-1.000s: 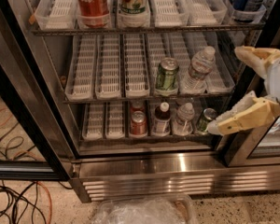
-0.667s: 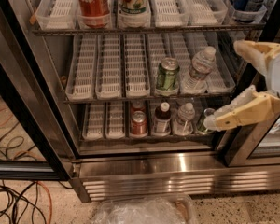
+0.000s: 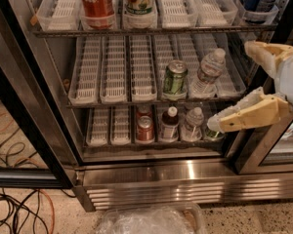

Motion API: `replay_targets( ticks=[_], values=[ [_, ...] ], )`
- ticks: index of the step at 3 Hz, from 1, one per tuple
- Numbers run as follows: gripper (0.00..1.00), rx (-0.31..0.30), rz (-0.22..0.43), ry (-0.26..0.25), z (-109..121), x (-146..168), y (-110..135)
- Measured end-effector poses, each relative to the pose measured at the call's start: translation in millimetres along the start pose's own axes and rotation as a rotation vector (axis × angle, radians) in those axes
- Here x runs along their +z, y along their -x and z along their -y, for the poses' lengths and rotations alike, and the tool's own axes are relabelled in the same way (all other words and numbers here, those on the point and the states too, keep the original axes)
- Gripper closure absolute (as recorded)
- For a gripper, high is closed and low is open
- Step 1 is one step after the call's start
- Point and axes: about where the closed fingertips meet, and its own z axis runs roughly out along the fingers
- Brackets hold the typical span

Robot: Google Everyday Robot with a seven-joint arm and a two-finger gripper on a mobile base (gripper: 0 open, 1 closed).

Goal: Pick coke can from top shelf of fridge

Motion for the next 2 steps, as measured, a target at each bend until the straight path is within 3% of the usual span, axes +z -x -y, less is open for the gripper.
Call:
replay_targets(
  ticks=[2],
  values=[
    [0.0, 0.088, 0.12, -0.148, -2.6, 23.9, 27.5]
  ],
)
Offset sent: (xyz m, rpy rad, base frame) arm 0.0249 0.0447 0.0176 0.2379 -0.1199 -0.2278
